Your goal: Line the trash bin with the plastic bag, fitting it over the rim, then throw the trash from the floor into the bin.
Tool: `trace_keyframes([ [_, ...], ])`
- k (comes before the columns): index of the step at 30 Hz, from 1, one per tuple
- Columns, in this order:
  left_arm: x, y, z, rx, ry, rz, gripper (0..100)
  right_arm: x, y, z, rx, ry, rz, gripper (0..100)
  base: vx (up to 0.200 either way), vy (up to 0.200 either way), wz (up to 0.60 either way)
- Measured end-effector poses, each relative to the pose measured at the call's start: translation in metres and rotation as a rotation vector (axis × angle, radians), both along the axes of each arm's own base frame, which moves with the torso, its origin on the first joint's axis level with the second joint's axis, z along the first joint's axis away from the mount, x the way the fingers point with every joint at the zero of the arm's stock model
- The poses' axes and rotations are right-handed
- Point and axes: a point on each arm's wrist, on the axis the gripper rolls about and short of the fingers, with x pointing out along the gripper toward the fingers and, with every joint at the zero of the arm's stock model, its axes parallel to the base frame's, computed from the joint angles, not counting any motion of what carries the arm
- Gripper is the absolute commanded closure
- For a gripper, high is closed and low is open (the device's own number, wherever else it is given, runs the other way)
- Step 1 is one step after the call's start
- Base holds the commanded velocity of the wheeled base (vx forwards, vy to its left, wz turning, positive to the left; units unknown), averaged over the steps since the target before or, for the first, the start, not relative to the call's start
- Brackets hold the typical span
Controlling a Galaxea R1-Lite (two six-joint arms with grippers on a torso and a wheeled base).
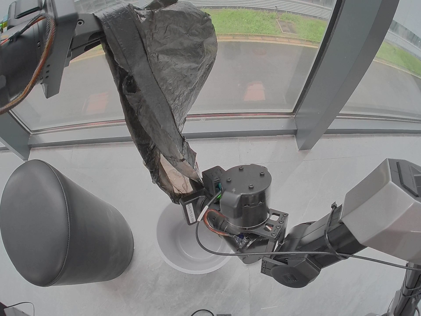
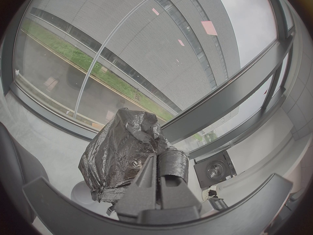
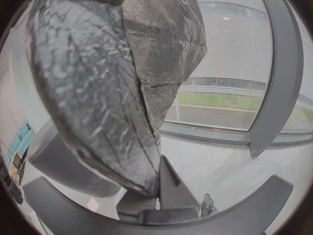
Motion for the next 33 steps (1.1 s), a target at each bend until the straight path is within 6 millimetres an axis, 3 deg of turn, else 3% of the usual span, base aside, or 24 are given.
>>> trace_keyframes([
  [5, 0.007, 0.002, -0.011, 0.035, 0.033, 0.032, 100, -0.013, -0.015, 0.002, -0.075, 0.029, 0.079, 100, 0.000, 0.000, 0.00],
  [11, 0.021, 0.008, -0.042, 0.122, 0.113, 0.097, 100, -0.024, -0.046, 0.014, -0.202, 0.149, 0.164, 100, 0.000, 0.000, 0.00],
  [20, 0.034, 0.015, -0.088, 0.249, 0.267, 0.144, 100, -0.029, -0.091, 0.044, -0.225, 0.501, 0.235, 100, 0.000, 0.000, 0.00],
  [27, 0.032, 0.020, -0.115, 0.307, 0.446, 0.109, 100, -0.023, -0.100, 0.072, -0.043, 0.713, 0.319, 100, 0.000, 0.000, 0.00],
  [33, 0.026, 0.020, -0.132, 0.324, 0.554, 0.079, 100, -0.015, -0.096, 0.070, -0.002, 0.765, 0.336, 100, 0.000, 0.000, 0.00],
])
